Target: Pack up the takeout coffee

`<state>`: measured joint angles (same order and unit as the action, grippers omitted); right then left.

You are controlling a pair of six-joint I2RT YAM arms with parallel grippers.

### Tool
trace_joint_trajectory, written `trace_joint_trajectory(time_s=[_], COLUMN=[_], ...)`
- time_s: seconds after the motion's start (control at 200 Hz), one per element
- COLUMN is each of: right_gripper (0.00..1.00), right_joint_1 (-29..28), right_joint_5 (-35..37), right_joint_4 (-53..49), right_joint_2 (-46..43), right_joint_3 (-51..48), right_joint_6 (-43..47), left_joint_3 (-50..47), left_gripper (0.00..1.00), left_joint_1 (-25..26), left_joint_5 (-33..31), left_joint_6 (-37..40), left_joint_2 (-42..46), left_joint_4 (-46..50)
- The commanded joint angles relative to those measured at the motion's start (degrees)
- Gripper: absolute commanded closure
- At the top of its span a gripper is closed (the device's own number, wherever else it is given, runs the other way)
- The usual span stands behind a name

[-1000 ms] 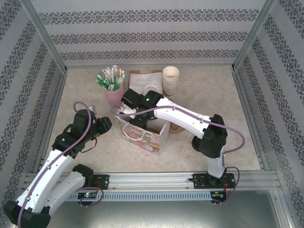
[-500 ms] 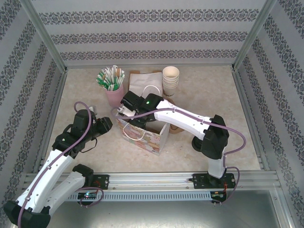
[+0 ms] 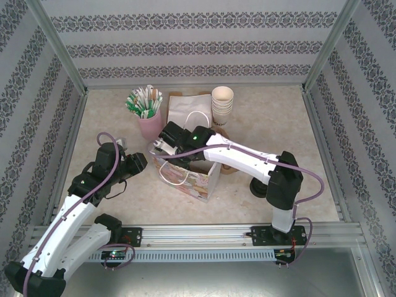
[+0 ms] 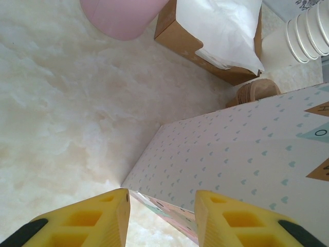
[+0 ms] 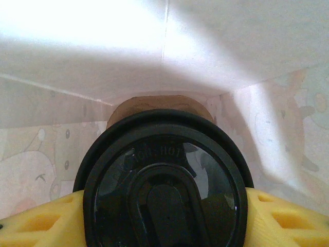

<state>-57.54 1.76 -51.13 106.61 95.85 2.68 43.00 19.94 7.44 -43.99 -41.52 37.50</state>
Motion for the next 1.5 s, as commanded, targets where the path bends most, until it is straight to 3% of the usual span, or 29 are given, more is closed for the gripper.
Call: trace_joint_trajectory(time_s=[0.0, 0.21, 0.43, 0.774, 1.494], right_gripper=[0.48, 0.48, 0.48, 0.47, 0.46], right_joint_1=[-1.24, -1.7, 0.55, 0.57, -0.18], right_joint_5=[-0.39, 2.44, -4.26, -2.88, -0.92], right_joint_4=[-13.3, -14.95, -12.31, -6.45, 7.32], right_joint_2=[5.16, 5.98, 4.06, -1.49, -14.47], right_joint_3=[-6.49, -8.03, -9.9, -10.17, -15.29], right_joint_6=[-2.45, -2.87, -6.5, -9.76, -14.28], left_joint_3=[1.98, 2.92, 3.66, 4.73, 7.33], left_gripper=[0.61, 0.61, 0.61, 0.61, 0.42], left_joint_1=[0.56, 0.55, 0.54, 0.55, 0.67], left_joint_5=[1.04, 1.39, 1.8, 2.24, 7.86], left_joint_6=[0.02, 0.03, -0.43, -0.32, -0.58], left_joint_2=[0.7, 0.67, 0.69, 0.67, 0.04], left_joint_4=[-0.48, -0.19, 0.18, 0.28, -2.96])
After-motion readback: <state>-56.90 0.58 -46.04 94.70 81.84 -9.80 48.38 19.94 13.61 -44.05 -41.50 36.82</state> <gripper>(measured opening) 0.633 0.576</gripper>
